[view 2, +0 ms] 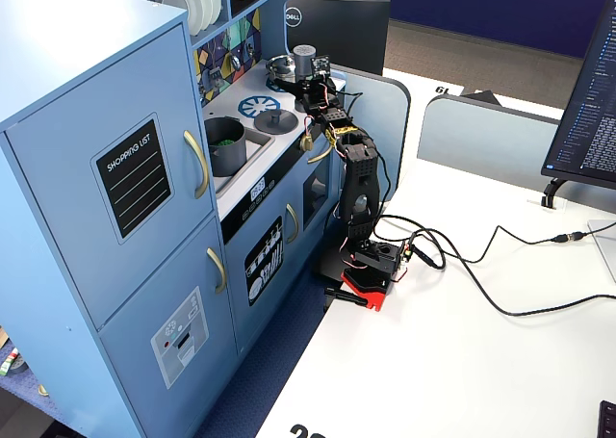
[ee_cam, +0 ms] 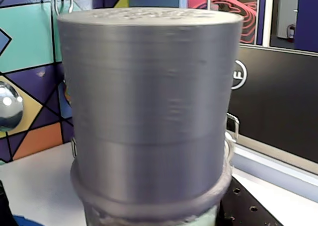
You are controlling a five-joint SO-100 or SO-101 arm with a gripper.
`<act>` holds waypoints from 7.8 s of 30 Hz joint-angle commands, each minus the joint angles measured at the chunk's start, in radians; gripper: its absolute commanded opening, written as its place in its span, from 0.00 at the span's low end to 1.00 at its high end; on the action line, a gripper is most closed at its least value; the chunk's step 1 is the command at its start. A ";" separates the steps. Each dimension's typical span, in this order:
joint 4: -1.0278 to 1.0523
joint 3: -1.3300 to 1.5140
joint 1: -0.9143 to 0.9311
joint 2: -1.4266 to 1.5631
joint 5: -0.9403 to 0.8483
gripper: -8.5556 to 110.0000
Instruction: Put salt in the gray recipient
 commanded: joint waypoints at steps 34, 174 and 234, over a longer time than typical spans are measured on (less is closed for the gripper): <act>0.980 -0.419 -0.762 0.546 1.976 0.07; -0.023 0.091 0.011 0.146 -0.028 0.07; 1.522 1.462 -0.773 1.646 -0.066 0.09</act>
